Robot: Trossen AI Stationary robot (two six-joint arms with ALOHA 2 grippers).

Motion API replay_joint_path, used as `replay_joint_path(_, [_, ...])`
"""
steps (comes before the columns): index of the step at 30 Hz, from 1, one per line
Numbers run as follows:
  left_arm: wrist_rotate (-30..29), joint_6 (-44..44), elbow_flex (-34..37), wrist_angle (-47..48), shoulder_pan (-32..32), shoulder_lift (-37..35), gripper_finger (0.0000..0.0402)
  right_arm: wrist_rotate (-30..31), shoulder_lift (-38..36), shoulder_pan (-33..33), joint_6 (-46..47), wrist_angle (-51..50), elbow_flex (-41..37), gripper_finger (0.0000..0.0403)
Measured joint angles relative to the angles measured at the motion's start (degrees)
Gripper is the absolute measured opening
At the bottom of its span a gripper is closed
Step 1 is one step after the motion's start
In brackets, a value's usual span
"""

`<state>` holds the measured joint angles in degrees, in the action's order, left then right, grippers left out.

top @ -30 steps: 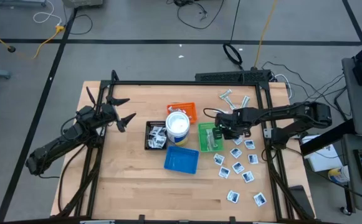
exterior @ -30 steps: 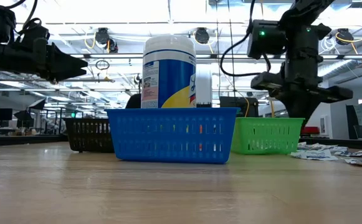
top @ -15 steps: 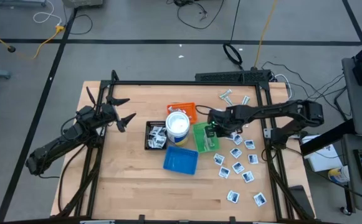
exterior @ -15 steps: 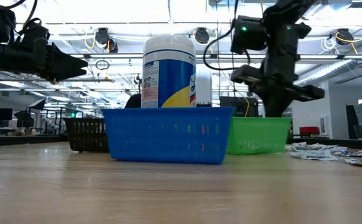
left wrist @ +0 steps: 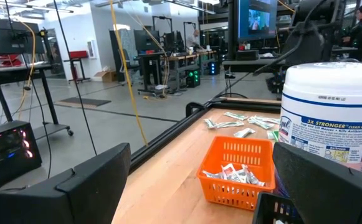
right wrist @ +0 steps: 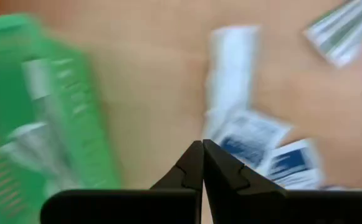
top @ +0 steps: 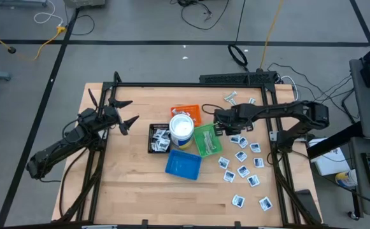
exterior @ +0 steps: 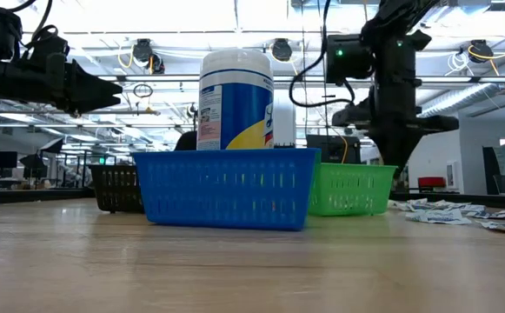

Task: Pick & Place First Aid Supplies
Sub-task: Put the green bandage pack into the green bin

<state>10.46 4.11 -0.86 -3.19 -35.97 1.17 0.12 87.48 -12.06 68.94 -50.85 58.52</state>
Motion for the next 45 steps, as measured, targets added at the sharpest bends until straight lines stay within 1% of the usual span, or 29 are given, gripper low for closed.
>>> replay_joint_path(3, [0.00, 0.02, 0.00, -0.01, 0.00, -0.02, 0.0397, -0.12, -0.07, -1.03, -1.10, 0.15, 0.00, 0.0009])
replay_joint_path(5, [0.00, -0.02, 0.00, 0.01, 0.00, 0.00, 0.0397, 0.04, -0.04, -1.13, -1.22, 0.34, 0.00, 0.0024])
replay_joint_path(10, [0.00, -0.08, 0.00, 0.01, 0.00, -0.02, 0.0397, 3.50, -0.02, -1.13, -1.41, 0.20, 0.00, 0.0088])
replay_joint_path(14, [0.00, 0.00, 0.00, 0.01, 0.00, -0.02, 0.0397, 6.01, 1.32, -1.13, -4.60, 2.10, 0.02, 0.0138])
replay_joint_path(16, [0.00, -0.01, 0.00, 0.01, 0.00, 0.00, 0.0397, 5.97, 2.58, -1.13, -5.03, 3.23, 0.02, 0.0152])
replay_joint_path(19, [0.00, -0.01, 0.00, 0.01, 0.00, 0.00, 0.0397, 5.90, 4.63, -1.13, -5.13, 3.31, 0.02, 0.0160])
replay_joint_path(27, [0.00, -0.10, 0.00, 0.01, 0.00, -0.01, 0.0397, 8.91, 8.39, -3.43, -6.56, 3.42, 0.01, 0.0143])
replay_joint_path(30, [0.00, -0.10, 0.00, 0.01, 0.00, 0.00, 0.0397, 8.49, 8.97, -4.78, -6.65, 3.64, -0.48, 0.0133])
replay_joint_path(35, [0.00, -0.10, 0.00, 0.01, 0.00, 0.00, 0.0397, 5.23, 8.96, -5.86, -6.75, 4.78, -1.16, 0.0116])
replay_joint_path(38, [0.00, -0.10, 0.00, 0.01, 0.00, 0.00, 0.0397, 4.11, 8.96, -5.89, -6.68, 5.48, -1.22, 0.0089])
replay_joint_path(42, [0.00, -0.10, 0.00, 0.01, 0.00, -0.02, 0.0397, 4.19, 8.96, -5.89, -6.67, 6.58, -1.22, 0.0023])
replay_joint_path(43, [0.00, -0.10, 0.00, 0.01, 0.00, -0.01, 0.0397, 4.24, 8.96, -5.89, -6.68, 7.06, -1.22, 0.0012])
replay_joint_path(45, [0.00, -0.10, 0.00, 0.01, 0.00, 0.00, 0.0397, 4.25, 8.96, -5.89, -6.58, 8.23, -1.22, 0.0009])
